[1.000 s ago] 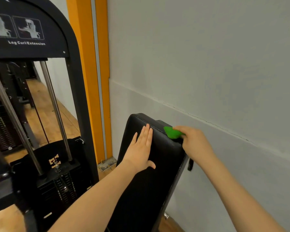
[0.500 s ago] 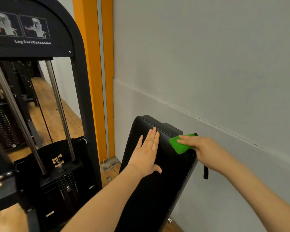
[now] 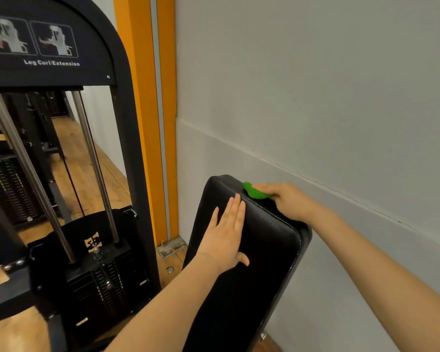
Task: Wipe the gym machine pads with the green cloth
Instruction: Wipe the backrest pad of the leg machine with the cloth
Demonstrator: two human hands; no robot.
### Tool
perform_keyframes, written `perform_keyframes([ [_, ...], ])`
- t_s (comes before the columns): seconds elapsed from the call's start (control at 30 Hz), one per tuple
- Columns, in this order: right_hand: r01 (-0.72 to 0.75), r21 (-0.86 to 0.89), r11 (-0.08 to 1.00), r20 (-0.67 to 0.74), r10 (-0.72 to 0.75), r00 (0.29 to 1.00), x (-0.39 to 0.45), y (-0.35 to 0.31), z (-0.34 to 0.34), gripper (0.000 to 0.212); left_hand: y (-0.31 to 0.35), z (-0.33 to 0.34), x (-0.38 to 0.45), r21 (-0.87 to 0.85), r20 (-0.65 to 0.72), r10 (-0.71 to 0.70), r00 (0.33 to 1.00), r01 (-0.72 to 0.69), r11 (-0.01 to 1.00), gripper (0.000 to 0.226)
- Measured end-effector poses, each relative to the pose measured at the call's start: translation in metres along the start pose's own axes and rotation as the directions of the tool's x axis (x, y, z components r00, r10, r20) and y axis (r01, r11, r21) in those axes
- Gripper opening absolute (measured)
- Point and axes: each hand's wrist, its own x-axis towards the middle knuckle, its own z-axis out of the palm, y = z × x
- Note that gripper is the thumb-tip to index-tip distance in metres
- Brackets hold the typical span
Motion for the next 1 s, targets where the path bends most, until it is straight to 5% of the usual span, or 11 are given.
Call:
perform_keyframes([
  [0.2, 0.03, -0.05, 0.998, -0.076, -0.034, 0.997, -0.078, 0.011, -0.005, 0.064, -0.001, 0.001, 0.0, 0.019, 0.013, -0.005, 1.0, 0.005, 1.0, 0.125],
  [0.37, 0.069, -0.114, 0.991, -0.046, -0.075, 0.996, -0.085, -0.002, -0.006, 0.051, 0.001, -0.001, 0.0, 0.026, 0.024, -0.013, 1.0, 0.012, 1.0, 0.124],
  [0.5, 0.017, -0.045, 0.999, -0.172, -0.025, 0.985, -0.066, -0.005, 0.001, 0.038, 0.001, -0.003, -0.001, 0.015, 0.028, -0.015, 0.999, 0.015, 1.0, 0.125],
  [0.7, 0.07, 0.009, 0.997, -0.552, -0.054, 0.832, -0.126, 0.005, 0.044, 0.035, 0.004, -0.004, -0.001, 0.022, 0.039, -0.007, 0.999, 0.006, 1.0, 0.124],
  [0.9, 0.085, -0.045, 0.995, -0.674, -0.093, 0.733, -0.124, -0.009, 0.032, 0.038, 0.004, -0.006, -0.002, 0.028, 0.038, -0.015, 0.999, 0.013, 1.0, 0.124],
  [1.0, 0.081, -0.068, 0.994, -0.638, -0.105, 0.762, -0.09, -0.015, 0.019, 0.032, 0.005, -0.008, -0.003, 0.033, 0.043, -0.019, 0.999, 0.017, 0.999, 0.125],
])
